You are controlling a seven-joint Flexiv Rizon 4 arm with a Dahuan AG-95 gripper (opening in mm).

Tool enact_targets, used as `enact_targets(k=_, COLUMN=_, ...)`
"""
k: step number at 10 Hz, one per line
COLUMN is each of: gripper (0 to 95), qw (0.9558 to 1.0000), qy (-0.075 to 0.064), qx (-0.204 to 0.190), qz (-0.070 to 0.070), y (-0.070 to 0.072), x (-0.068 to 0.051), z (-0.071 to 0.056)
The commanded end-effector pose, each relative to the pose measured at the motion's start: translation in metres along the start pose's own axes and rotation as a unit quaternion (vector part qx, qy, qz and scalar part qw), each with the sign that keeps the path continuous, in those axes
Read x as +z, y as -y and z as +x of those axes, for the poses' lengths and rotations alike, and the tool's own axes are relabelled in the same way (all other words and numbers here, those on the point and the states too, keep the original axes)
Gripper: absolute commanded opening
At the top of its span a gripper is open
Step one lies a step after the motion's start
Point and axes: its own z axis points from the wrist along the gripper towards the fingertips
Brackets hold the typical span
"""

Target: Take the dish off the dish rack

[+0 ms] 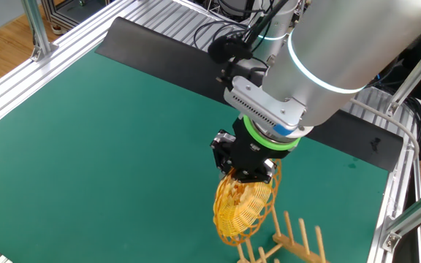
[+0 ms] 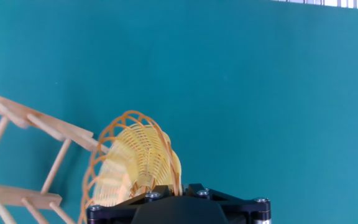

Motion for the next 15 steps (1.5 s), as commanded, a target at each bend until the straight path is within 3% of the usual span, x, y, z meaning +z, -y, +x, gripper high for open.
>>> enact_targets(k=1, gripper=0.0, qw=1.0, qy=0.0, qx=-0.002, qz=0.0, y=0.003, x=-0.002, z=-0.001)
enact_targets(k=9, gripper=0.0, qw=1.0, qy=-0.003, qx=-0.008, qz=-0.002, y=0.01, x=-0.005, z=-0.005)
enact_targets(k=15, gripper=0.0, qw=0.9997, qy=0.004, qx=-0.023, qz=-0.012, y=0.032, x=0.022, z=-0.011)
